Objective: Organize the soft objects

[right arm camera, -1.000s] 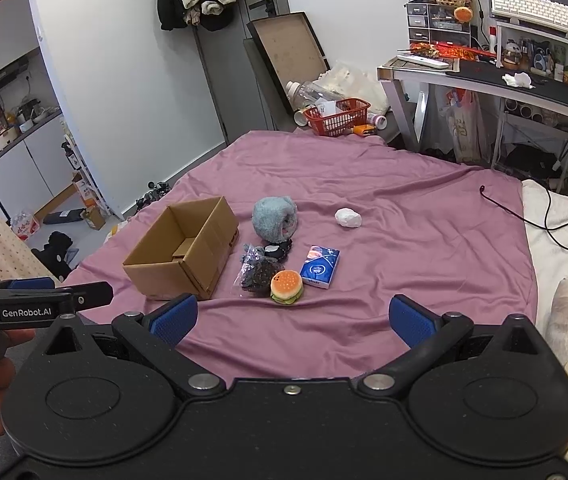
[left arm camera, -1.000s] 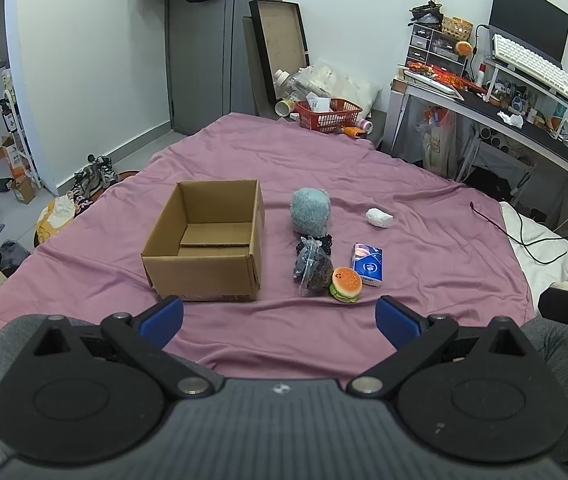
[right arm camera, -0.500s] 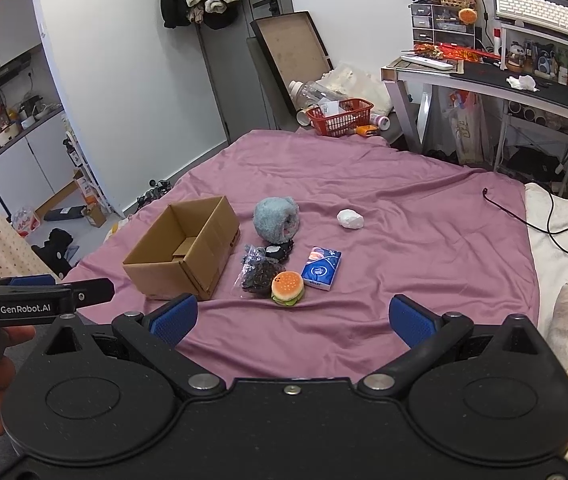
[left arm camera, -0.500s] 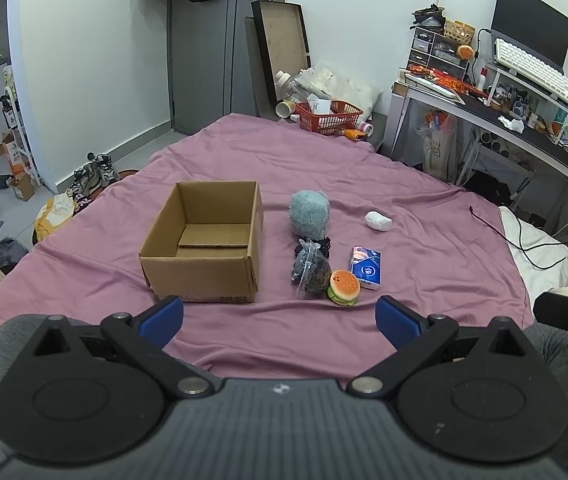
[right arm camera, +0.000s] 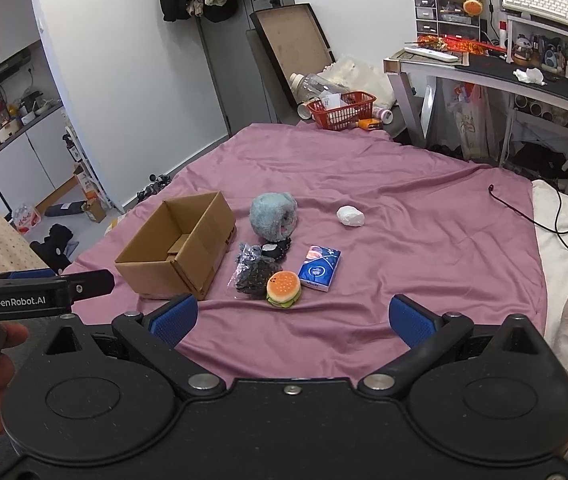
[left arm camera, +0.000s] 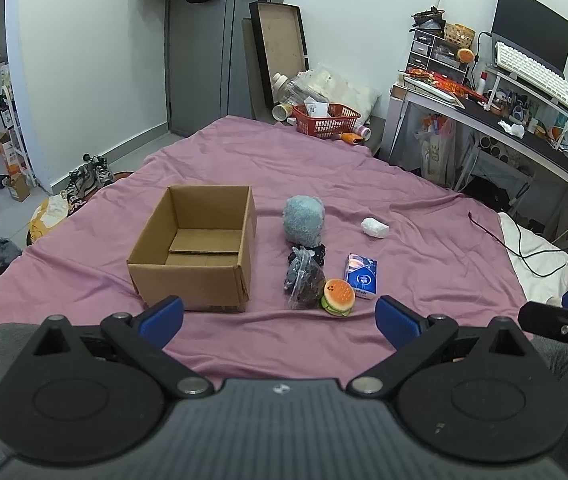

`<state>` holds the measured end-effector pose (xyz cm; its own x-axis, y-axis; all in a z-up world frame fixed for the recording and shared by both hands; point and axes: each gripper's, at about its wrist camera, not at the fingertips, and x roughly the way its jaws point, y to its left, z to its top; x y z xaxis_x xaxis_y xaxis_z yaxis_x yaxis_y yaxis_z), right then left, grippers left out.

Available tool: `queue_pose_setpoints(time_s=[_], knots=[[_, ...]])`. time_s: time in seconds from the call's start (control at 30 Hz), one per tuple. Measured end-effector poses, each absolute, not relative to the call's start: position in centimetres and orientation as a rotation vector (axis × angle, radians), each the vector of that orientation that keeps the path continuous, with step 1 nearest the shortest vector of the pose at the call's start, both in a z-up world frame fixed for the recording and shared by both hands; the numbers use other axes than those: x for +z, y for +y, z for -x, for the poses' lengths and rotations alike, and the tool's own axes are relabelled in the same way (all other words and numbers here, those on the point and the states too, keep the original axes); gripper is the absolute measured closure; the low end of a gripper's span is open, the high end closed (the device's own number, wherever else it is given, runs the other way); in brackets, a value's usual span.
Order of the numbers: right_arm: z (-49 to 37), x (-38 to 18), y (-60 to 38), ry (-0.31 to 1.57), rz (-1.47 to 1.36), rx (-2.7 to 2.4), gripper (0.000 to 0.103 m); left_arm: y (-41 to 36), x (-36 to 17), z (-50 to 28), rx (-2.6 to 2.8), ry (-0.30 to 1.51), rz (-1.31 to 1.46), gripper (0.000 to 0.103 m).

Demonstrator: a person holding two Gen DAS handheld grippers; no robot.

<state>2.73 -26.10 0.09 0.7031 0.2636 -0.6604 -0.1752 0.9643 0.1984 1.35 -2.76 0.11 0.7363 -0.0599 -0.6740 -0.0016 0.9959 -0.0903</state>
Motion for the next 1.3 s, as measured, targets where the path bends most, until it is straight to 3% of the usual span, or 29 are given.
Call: queue_pose_setpoints(time_s=[0.73, 1.1, 1.2, 1.3], knots=[[-9.8, -3.9, -30.0, 0.827, -0.279, 0.291, 0.0, -5.9, -3.4, -8.6, -0.074, 0.787, 0.123, 0.005], [-13.8, -6.9, -31.0, 0.885, -0.339, 0.243, 0.001, -7.7, -6.4, -13.2, -0.066, 0.87, 0.13, 0.019], [-14.9, -7.9, -31.1, 0.911, -0.36, 0.244, 0.01, -8.2, -7.3, -14.4, -0.05, 0.893, 0.123, 0.025], [-15.9, -9.2, -31.4, 0.949, -0.396, 0.242, 0.012, -8.7, -8.3, -15.5, -0.046, 0.924, 0.106, 0.029]])
